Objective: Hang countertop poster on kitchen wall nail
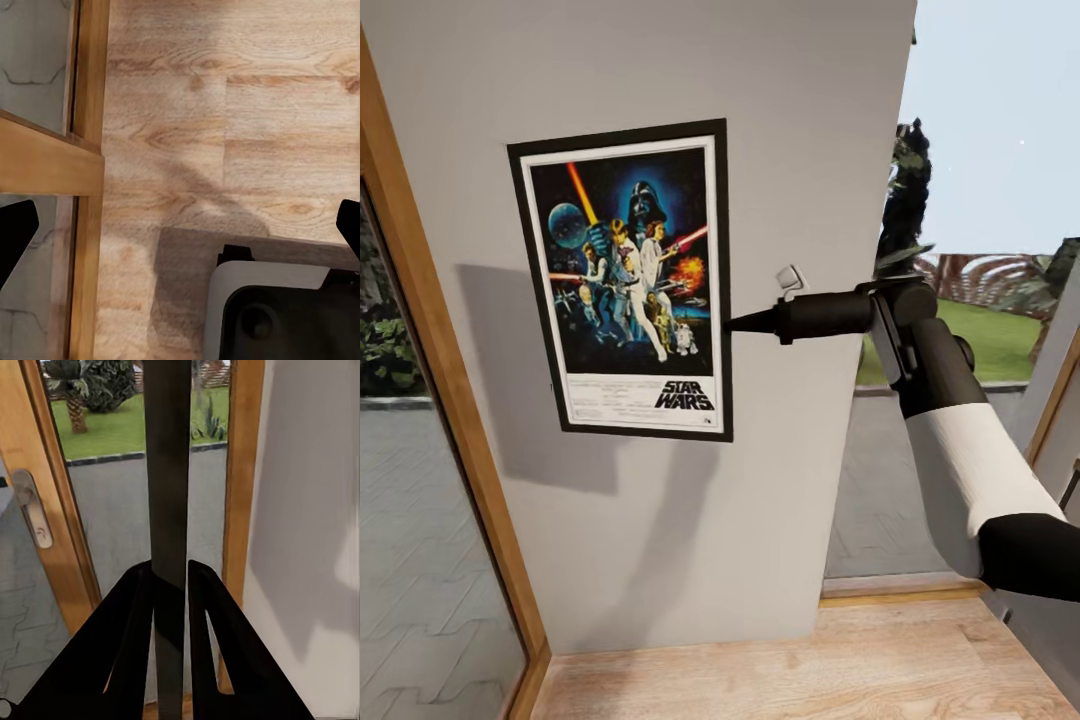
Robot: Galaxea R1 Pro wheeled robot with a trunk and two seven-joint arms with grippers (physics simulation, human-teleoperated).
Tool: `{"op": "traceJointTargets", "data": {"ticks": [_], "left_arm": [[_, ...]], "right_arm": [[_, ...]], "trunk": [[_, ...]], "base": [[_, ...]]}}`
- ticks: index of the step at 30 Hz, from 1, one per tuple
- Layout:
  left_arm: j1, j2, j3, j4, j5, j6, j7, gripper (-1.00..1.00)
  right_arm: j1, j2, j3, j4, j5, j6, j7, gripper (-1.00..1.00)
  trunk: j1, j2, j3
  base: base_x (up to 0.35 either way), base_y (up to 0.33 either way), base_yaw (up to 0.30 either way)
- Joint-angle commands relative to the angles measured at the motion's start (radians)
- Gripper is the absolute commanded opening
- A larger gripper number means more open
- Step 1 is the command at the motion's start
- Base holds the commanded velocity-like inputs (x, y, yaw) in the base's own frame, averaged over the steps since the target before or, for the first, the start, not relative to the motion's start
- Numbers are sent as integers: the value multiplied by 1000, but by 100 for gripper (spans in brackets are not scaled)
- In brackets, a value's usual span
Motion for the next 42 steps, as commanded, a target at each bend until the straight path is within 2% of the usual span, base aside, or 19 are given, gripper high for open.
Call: {"op": "traceJointTargets", "data": {"ticks": [1,4,10,16,34,42], "left_arm": [[0,0,2,0,1,-3,-1,100],[0,0,2,1,1,-3,-1,100],[0,0,2,1,1,-3,-1,100],[0,0,2,1,1,-3,-1,100],[0,1,2,1,1,-3,-1,100],[0,4,2,1,1,-3,-1,100]], "right_arm": [[0,-4,1,0,-2,13,8,-100],[0,-13,0,1,-2,12,20,-100],[0,-19,-54,2,-3,12,31,-100],[0,-19,-73,-2,-4,12,33,-100],[0,-18,-77,-5,-4,12,33,-100],[0,-18,-77,-5,-4,13,32,-100]], "trunk": [[0,-1,0],[0,-1,0],[0,-1,0],[0,-1,0],[0,-1,0],[0,-1,0]], "base": [[0,0,0],[0,0,0],[0,0,0],[0,0,0],[3,0,0],[220,98,0]]}}
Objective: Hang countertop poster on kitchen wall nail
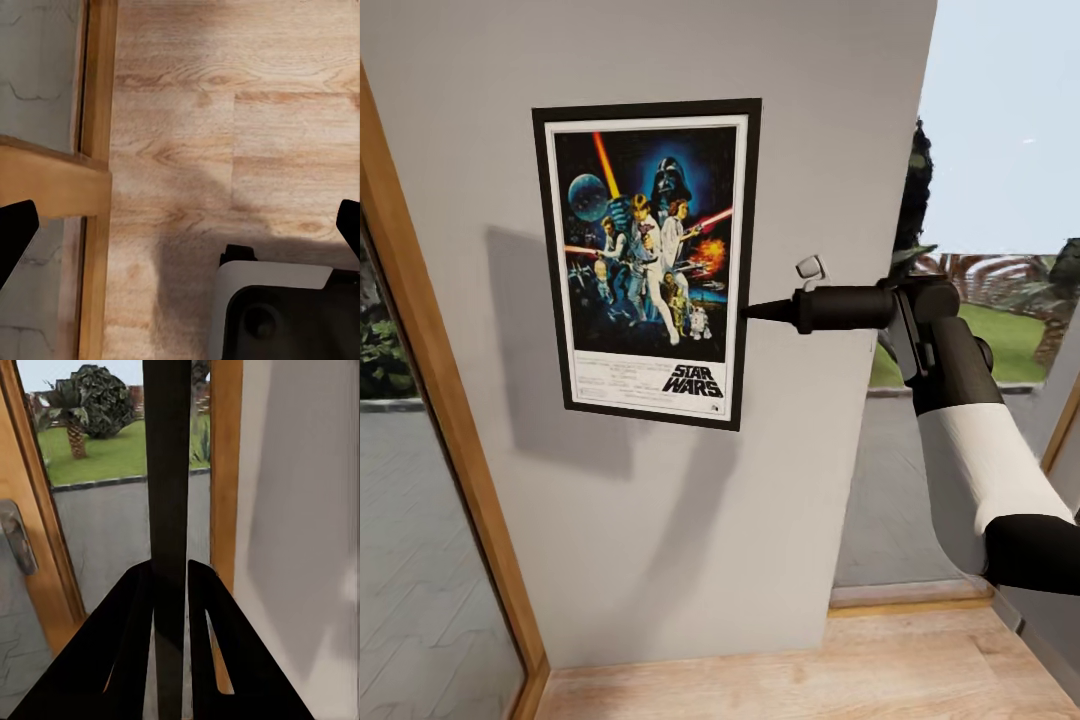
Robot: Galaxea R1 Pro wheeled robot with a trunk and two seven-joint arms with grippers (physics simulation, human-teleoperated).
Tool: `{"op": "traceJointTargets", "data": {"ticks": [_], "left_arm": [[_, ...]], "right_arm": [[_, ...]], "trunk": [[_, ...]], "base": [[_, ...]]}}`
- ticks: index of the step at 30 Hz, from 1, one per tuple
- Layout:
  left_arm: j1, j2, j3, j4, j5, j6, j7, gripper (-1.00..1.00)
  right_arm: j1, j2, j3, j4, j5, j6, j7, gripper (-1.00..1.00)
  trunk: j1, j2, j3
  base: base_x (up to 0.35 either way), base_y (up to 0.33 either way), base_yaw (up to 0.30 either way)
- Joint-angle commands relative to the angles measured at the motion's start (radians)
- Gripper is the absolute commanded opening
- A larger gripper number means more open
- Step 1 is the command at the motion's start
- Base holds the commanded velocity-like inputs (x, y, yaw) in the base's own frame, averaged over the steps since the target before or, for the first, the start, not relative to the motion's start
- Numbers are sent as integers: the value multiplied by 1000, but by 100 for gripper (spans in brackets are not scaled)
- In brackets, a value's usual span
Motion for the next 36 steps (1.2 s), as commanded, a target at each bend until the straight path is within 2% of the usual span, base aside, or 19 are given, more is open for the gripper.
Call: {"op": "traceJointTargets", "data": {"ticks": [1,16,30,36], "left_arm": [[0,0,2,0,1,-3,-1,100],[0,0,2,1,1,-3,-1,100],[0,0,2,0,1,-3,-1,100],[0,0,2,1,1,-3,-1,100]], "right_arm": [[-1,-1,1,0,-1,14,5,-100],[-1,0,1,0,-1,14,4,-100],[-1,0,1,-14,-1,15,4,-100],[-1,-1,1,-15,-1,15,4,-100]], "trunk": [[1,0,0],[1,0,0],[1,0,0],[1,0,0]], "base": [[285,131,0],[296,134,0],[53,18,0],[233,0,0]]}}
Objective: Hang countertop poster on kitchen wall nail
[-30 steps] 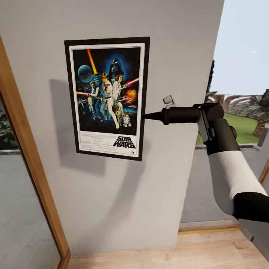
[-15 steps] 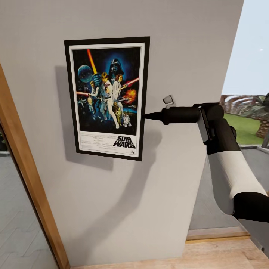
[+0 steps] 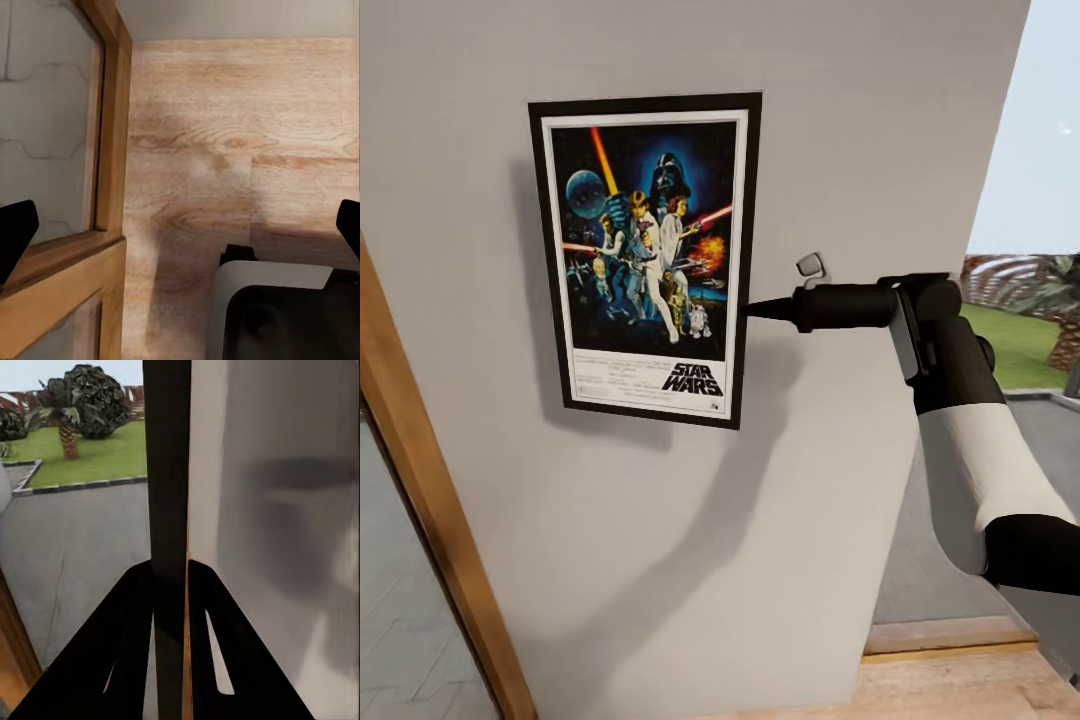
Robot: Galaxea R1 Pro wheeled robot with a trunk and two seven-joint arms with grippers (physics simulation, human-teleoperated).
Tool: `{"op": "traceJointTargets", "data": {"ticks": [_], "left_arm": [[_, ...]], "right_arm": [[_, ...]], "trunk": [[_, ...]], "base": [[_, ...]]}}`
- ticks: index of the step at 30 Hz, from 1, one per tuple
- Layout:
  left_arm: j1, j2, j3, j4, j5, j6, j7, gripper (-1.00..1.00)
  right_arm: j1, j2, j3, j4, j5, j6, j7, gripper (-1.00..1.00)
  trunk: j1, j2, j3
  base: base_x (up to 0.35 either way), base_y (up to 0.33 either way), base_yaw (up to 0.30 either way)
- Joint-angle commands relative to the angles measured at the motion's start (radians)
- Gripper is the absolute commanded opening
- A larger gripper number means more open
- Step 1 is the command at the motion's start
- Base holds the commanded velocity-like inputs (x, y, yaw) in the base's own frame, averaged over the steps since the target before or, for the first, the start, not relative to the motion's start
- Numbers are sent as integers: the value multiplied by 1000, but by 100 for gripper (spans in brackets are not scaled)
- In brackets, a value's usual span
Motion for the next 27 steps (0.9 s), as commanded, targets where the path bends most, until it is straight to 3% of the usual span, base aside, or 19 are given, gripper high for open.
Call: {"op": "traceJointTargets", "data": {"ticks": [1,9,27], "left_arm": [[0,0,2,0,1,-2,-1,100],[0,0,3,0,1,-3,-1,100],[0,-1,5,0,1,-4,0,100]], "right_arm": [[0,-1,1,0,-1,14,5,-100],[0,0,1,0,-1,14,5,-100],[0,-2,1,0,-1,17,3,-100]], "trunk": [[1,0,0],[1,0,0],[1,0,0]], "base": [[310,0,0],[291,0,0],[8,0,0]]}}
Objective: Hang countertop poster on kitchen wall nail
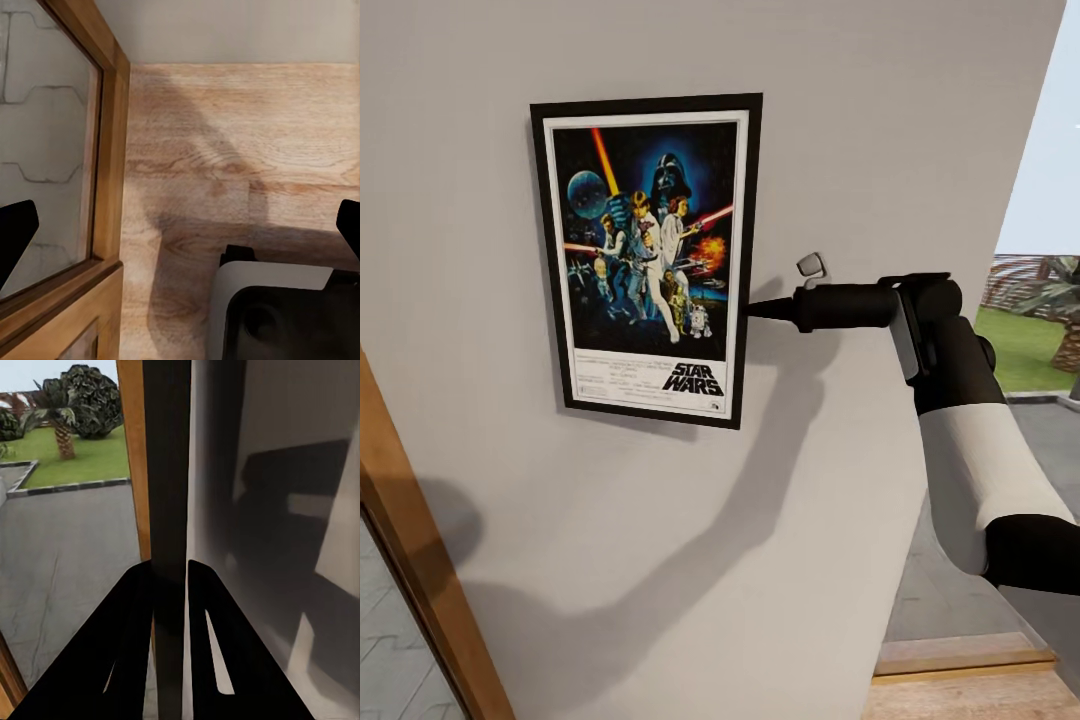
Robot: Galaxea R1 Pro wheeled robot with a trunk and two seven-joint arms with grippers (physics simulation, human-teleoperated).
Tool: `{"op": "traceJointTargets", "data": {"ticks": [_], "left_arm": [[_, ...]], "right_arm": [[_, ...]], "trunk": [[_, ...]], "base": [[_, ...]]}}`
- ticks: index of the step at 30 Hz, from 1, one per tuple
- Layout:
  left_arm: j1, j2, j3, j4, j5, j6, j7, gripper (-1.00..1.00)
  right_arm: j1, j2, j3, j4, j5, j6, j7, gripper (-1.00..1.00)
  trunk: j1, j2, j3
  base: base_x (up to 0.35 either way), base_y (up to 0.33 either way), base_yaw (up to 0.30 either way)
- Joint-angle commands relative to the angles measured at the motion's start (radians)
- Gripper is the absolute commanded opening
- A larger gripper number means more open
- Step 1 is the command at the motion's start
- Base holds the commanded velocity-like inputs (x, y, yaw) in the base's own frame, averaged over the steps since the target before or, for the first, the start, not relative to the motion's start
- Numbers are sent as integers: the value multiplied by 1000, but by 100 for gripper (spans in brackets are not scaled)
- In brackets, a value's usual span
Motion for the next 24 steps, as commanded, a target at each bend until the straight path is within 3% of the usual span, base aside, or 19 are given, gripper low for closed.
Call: {"op": "traceJointTargets", "data": {"ticks": [1,24], "left_arm": [[0,0,2,0,1,-3,-1,100],[0,6,2,-3,2,-8,0,100]], "right_arm": [[0,-1,1,0,-1,14,5,-100],[1,-1,3,10,-2,14,5,-100]], "trunk": [[0,-1,0],[0,-1,0]], "base": [[0,0,0],[0,0,0]]}}
